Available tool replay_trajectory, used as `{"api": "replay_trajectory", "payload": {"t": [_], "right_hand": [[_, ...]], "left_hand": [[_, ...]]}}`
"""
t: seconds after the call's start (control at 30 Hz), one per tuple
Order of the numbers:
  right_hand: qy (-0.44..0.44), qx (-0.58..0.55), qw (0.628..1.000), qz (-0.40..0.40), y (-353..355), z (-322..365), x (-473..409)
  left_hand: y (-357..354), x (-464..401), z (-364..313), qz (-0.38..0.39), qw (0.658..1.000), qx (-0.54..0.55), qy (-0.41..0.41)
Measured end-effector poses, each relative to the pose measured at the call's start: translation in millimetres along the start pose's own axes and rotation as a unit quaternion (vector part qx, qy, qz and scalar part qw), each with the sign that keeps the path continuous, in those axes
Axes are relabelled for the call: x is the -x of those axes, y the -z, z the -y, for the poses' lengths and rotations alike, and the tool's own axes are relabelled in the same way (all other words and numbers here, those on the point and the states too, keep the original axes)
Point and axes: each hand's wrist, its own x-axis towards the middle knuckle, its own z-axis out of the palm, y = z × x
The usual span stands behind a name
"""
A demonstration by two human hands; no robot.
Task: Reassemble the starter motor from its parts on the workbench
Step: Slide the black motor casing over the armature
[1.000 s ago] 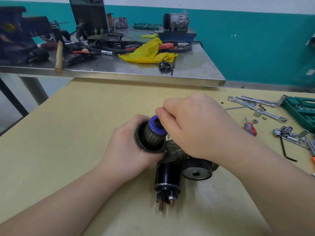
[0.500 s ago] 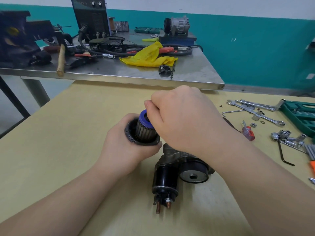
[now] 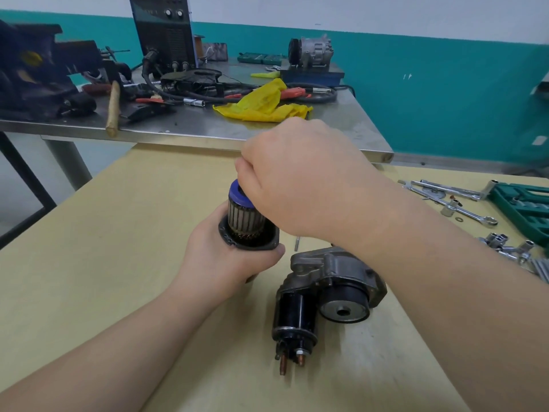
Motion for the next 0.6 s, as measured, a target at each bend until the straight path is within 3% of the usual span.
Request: {"api": "replay_trajectory", "payload": {"t": [0.1,0.6], "right_hand": [[0.015,-0.034,0.999,-0.007,2,-1,2],[0.052,0.001,0.998,-0.029,-20,3,2]], "left_hand": [[0,0,1,-0.001,1.0,0.0,-0.004],[3,-4,2,0.0,0.999,0.031,0.009]]}}
